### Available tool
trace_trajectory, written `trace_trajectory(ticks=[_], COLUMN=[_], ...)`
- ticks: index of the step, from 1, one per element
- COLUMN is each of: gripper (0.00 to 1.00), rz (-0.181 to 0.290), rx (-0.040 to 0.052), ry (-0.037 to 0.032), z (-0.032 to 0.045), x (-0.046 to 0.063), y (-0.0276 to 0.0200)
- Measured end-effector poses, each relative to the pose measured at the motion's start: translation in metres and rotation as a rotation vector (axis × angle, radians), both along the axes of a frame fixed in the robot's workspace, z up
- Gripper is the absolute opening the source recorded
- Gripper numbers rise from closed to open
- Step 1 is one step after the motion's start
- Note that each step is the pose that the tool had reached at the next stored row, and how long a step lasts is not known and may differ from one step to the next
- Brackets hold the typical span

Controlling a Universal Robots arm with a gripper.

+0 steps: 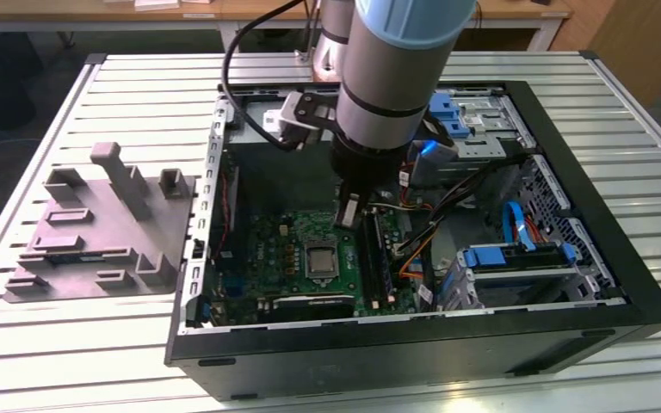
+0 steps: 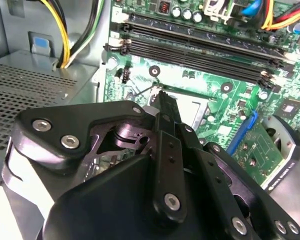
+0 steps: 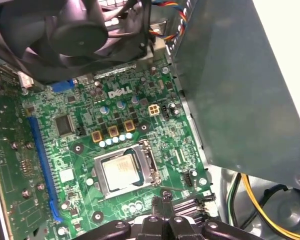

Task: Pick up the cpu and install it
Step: 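Install the first cpu locking lever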

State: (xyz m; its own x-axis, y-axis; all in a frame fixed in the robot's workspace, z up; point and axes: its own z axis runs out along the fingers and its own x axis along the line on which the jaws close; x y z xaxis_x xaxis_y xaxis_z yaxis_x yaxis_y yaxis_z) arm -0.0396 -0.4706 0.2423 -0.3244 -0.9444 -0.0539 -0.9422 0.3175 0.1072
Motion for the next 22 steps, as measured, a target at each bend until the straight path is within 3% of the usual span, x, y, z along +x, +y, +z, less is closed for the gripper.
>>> trace_trajectory(ticks=[11, 22], gripper=[0.11, 0.11], rz=[0.0, 0.0], rx=[-0.0002, -0.0001], ry=[0.0001, 0.0], z=[-0.0003, -0.0019], x=[0.011, 0.013], y=[0.0159, 0.0273])
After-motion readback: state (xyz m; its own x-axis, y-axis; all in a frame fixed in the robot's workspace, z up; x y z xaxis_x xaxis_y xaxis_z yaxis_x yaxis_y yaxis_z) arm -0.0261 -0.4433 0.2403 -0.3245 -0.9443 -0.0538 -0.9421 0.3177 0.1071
